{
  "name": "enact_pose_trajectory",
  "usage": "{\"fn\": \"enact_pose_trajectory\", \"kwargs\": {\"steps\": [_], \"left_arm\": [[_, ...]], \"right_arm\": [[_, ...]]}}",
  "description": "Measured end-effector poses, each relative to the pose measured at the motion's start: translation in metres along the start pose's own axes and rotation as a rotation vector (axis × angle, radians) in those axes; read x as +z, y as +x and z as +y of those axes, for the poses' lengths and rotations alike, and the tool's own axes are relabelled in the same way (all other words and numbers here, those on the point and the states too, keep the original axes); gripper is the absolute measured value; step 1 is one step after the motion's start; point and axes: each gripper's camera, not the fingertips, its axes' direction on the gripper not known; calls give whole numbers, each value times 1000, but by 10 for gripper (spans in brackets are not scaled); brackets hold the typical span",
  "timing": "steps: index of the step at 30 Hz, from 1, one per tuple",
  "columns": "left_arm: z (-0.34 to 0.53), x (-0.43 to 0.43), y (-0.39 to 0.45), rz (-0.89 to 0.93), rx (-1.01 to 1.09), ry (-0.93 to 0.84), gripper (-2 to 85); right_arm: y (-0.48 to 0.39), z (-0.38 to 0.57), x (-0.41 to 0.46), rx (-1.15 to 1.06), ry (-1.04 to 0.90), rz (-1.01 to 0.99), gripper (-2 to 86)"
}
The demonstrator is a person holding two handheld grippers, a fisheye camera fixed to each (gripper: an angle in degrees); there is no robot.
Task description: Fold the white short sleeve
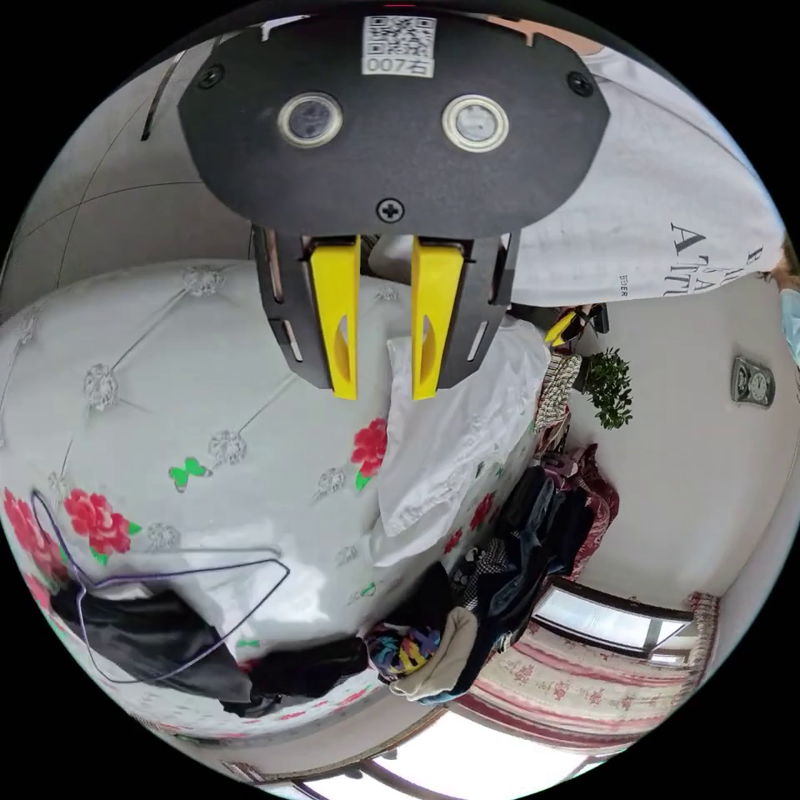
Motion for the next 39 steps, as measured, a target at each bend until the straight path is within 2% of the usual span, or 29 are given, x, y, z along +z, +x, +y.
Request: {"fn": "enact_pose_trajectory", "kwargs": {"steps": [3,6,8,9,13,17,20,24,28,31,33,36,39], "left_arm": [[25,19,7,47,22,-67,106],[21,45,24,-20,86,-148,90],[4,63,34,-53,131,-221,3],[-2,63,37,-51,148,-223,0],[-60,25,59,180,186,-166,-9],[-124,-44,111,283,300,-55,-10],[-170,-62,140,284,396,-40,-10],[-248,-43,166,249,407,-93,-10],[-317,-56,233,188,516,-56,-10],[-320,-92,281,172,667,29,-10],[-308,-107,295,161,727,53,-10],[-272,-112,298,107,795,21,-10],[-226,-95,274,37,770,-52,-10]], "right_arm": [[3,7,26,4,-83,-25,59],[-9,-1,51,-37,-149,-34,44],[-20,-15,60,-63,-206,-20,18],[-24,-19,58,-76,-206,-24,12],[-58,-63,-5,-168,-66,-179,1],[-117,-105,-79,-355,72,-220,-2],[-143,-141,-97,-408,95,-186,-2],[-171,-209,-89,-425,61,-75,-3],[-225,-250,-125,-557,195,-16,-2],[-251,-241,-158,-686,272,-52,-2],[-259,-227,-168,-752,253,-58,-2],[-258,-198,-165,-825,169,-52,-3],[-240,-168,-139,-805,61,-41,-2]]}}
